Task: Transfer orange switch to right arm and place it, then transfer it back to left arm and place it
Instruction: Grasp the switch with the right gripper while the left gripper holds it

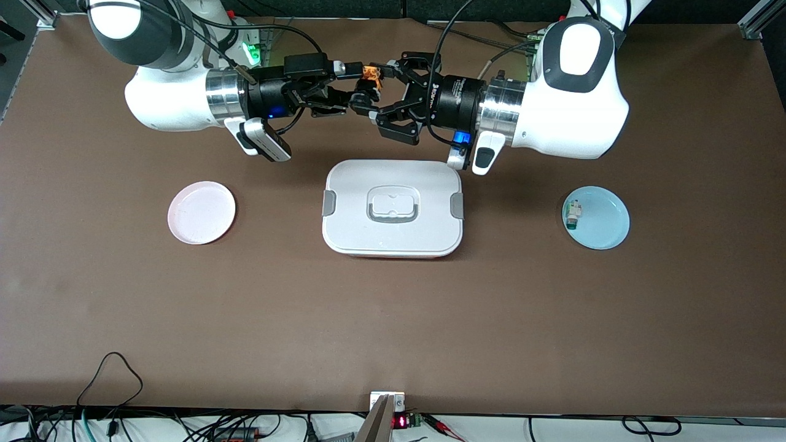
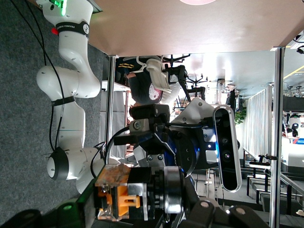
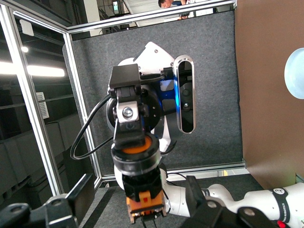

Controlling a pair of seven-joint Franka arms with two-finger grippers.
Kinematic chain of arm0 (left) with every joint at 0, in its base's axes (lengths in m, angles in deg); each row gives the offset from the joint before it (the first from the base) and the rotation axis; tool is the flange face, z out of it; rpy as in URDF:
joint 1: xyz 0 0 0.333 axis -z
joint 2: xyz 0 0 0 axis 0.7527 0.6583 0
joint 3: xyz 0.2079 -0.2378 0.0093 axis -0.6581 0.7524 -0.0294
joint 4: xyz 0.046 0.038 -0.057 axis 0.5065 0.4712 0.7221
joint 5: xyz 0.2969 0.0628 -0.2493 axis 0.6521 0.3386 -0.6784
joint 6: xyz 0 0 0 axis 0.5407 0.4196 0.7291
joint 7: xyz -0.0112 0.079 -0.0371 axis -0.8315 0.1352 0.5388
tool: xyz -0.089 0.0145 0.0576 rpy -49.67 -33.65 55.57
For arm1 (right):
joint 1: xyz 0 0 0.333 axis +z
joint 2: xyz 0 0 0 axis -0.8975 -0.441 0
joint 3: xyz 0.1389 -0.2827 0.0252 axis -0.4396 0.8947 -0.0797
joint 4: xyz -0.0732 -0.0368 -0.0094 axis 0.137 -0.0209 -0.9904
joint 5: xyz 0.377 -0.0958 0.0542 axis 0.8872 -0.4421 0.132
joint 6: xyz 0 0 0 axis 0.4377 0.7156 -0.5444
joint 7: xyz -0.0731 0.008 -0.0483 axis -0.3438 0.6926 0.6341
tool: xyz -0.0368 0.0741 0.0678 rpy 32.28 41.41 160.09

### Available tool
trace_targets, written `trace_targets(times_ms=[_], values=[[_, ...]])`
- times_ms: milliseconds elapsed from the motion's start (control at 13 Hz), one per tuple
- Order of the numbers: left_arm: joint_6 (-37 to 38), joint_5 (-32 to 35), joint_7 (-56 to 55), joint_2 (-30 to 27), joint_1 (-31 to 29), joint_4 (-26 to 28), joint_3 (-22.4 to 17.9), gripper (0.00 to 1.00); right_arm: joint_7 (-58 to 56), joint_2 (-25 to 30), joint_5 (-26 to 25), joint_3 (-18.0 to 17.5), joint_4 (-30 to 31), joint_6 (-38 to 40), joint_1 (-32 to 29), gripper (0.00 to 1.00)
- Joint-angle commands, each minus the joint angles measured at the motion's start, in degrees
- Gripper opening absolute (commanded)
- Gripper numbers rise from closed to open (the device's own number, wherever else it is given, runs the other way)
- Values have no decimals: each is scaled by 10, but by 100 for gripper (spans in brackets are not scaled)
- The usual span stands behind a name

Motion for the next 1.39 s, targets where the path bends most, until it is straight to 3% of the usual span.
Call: trace_targets(times_ms=[0,154,309,926,1003,1080,1157,1312], values=[[2,-12,-7,8,0,-15,2,7,-12,12,14,-1,9,-4,-1,73],[2,-12,-7,8,0,-15,2,7,-24,12,14,-1,4,-2,0,46],[2,-12,-7,8,0,-15,2,7,-43,11,14,-1,3,-1,0,35],[2,-12,-7,8,0,-15,2,7,-47,10,15,-1,3,0,-1,31],[3,-15,-12,10,0,-15,2,14,-47,10,15,-1,3,0,-1,31],[7,-11,-36,24,-1,-19,0,67,-47,10,15,-1,3,0,-1,31],[14,-5,-41,25,-1,-21,-2,100,-47,10,15,-1,3,0,-1,31],[15,-8,-42,28,-1,-28,-2,100,-47,10,15,0,3,1,-1,31]])
